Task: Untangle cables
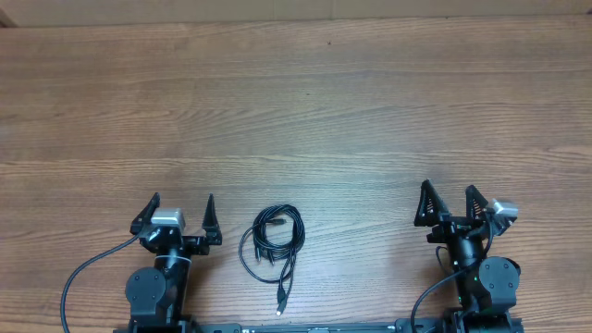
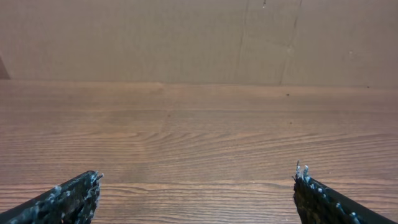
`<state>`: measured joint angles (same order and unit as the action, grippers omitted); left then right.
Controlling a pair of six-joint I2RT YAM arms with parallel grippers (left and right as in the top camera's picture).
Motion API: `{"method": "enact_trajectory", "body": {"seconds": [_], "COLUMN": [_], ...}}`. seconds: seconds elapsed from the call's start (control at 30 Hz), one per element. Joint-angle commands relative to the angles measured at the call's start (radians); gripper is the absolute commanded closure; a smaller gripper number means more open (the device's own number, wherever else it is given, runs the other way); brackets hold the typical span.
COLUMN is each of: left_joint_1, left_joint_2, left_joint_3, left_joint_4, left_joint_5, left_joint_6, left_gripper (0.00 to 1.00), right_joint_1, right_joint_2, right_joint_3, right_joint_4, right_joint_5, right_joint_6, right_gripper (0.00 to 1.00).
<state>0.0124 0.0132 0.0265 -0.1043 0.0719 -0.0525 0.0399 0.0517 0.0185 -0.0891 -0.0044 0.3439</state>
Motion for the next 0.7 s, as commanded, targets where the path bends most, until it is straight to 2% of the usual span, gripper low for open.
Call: {"method": "enact_trajectory", "body": {"seconds": [0.0, 0.1, 0.27, 0.67], "left_joint_1": [-0.006, -0.006, -0.006, -0.006], "left_joint_2": [-0.009, -0.009, -0.007, 0.032], "left_joint_3": [0.056, 0.114, 0.193, 0.274], "left_joint_4": [-0.009, -0.085, -0.178, -0.185], "left_joint_5": [0.008, 0.027, 0.060, 0.148], "left_joint_6": [-0.051, -0.106, -0.104, -0.111], "left_gripper": [0.00, 0.00, 0.00, 0.01], "right_joint_1": [0.005, 0.005, 0.005, 0.005], "right_joint_2": [0.002, 0.002, 0.002, 0.002], "right_joint_3": [-0.011, -0.011, -0.011, -0.011], "right_joint_4": [0.006, 0.006, 0.006, 0.005], "right_joint_5": [-0.009, -0.009, -0.009, -0.009], "right_joint_6": [0.008, 0.008, 0.008, 0.008], "right_gripper": [0.00, 0.00, 0.00, 0.00]}}
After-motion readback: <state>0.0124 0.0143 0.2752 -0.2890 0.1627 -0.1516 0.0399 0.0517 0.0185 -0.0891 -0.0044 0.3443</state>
